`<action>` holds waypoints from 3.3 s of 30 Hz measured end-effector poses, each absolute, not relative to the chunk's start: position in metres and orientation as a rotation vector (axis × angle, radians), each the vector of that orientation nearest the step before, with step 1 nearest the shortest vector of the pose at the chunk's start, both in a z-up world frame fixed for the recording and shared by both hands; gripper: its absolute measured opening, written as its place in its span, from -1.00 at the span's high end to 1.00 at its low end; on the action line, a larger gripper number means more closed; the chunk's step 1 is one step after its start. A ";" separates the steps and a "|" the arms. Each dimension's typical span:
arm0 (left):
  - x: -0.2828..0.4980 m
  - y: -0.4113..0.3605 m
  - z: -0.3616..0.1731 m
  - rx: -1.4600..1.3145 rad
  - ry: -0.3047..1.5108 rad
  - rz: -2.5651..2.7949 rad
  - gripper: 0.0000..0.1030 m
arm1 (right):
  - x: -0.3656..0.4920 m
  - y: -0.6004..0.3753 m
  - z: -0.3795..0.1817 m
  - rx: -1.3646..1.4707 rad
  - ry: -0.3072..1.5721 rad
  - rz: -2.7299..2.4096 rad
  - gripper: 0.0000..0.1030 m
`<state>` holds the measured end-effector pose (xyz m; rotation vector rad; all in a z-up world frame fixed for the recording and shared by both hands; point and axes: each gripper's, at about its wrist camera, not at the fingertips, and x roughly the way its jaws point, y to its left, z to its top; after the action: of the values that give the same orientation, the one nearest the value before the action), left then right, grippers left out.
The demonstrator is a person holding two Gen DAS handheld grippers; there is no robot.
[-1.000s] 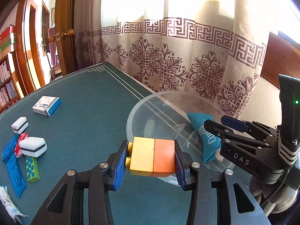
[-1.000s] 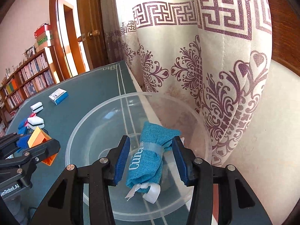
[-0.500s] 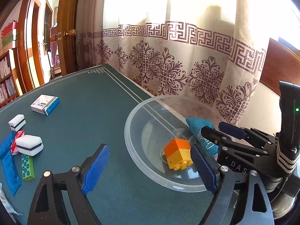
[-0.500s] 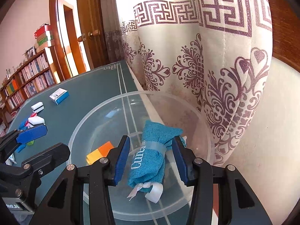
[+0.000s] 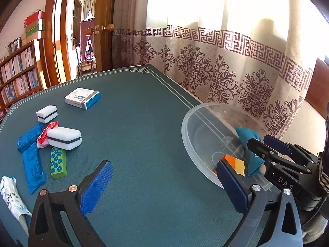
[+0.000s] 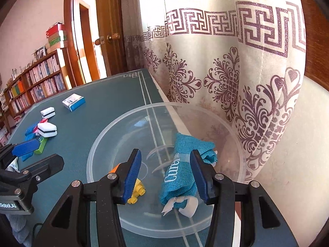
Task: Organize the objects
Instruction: 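Open the right tool to release the towel in the bowl, withdraw both tools, then reach the left tool to the white cotton-swab bag and grasp it, then grasp the green blue-dotted block with the right tool while the left tool holds the swab bag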
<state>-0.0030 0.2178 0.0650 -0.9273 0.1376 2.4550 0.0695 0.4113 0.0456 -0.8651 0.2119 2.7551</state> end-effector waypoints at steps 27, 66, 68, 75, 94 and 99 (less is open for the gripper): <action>-0.022 0.085 0.078 -1.029 -0.046 2.877 -0.99 | 0.062 0.331 0.055 -0.907 0.055 2.915 -0.07; -0.052 -0.044 0.020 -1.447 -0.448 3.016 -0.89 | 0.031 0.253 0.021 -1.151 -0.024 3.042 -0.11; -0.051 -0.040 0.023 -1.410 -0.393 3.007 -0.71 | 0.028 0.253 0.020 -1.164 -0.014 3.043 -0.11; -0.048 -0.034 0.026 -1.349 -0.338 2.914 -0.38 | 0.014 0.243 0.022 -1.224 0.041 3.072 -0.11; -0.040 -0.040 0.029 -1.318 -0.260 2.833 -0.11 | -0.071 0.177 0.013 -1.373 0.137 3.129 -0.07; -0.040 -0.038 0.028 -1.306 -0.241 2.843 -0.12 | -0.084 0.162 0.010 -1.397 0.070 3.123 0.00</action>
<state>-0.0397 -0.0380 0.0285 -1.3057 -0.2410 2.8425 -0.0842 0.1617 0.0104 -1.3969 0.0704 3.1229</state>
